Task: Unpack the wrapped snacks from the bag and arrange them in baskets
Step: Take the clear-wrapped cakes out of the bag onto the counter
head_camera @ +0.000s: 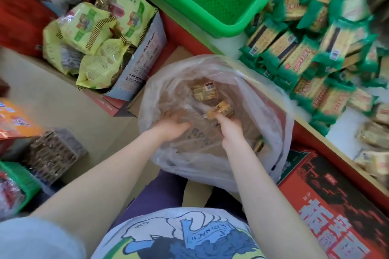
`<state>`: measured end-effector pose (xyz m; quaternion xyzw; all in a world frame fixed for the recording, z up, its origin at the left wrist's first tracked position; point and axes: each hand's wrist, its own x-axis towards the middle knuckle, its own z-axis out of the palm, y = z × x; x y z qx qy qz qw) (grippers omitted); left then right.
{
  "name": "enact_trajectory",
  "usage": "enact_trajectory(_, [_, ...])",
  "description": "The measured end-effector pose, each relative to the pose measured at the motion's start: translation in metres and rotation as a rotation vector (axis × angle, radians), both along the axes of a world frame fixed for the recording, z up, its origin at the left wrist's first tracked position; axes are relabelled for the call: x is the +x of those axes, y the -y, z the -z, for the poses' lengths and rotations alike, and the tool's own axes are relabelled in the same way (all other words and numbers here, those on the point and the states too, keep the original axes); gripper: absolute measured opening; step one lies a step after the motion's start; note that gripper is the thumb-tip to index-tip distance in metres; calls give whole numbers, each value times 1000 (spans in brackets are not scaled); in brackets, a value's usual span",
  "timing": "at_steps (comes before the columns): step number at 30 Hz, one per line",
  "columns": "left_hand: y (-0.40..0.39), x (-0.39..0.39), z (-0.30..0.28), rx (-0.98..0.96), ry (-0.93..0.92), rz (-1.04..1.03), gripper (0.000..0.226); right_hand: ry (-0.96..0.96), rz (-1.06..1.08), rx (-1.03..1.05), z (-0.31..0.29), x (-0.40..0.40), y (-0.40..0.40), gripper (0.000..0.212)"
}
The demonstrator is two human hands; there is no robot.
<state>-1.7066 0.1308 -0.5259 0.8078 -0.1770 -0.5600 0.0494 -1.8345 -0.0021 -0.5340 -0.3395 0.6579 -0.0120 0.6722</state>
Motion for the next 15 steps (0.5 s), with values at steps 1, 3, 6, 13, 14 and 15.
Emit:
enact_trajectory(1, [4, -2, -10, -14, 20, -18, 73, 31, -3, 6, -14, -9, 1, 50])
enact_trajectory(3, [13, -12, -35, -81, 76, -49, 68, 122, -16, 47, -43, -30, 6, 29])
enact_trajectory(6, [33, -42, -80, -305, -23, -305, 48, 311, -33, 162, -86, -68, 16, 20])
enact_trajectory(13, [97, -152, -154, -668, -496, -551, 38, 445, -88, -1, -165, -186, 59, 32])
enact_trajectory(14, [110, -168, -160, -678, -492, -512, 36, 444, -83, -62, -174, -205, 67, 33])
enact_trajectory(15, [123, -184, -166, -686, -474, -481, 33, 433, -89, -125, -181, -226, 75, 33])
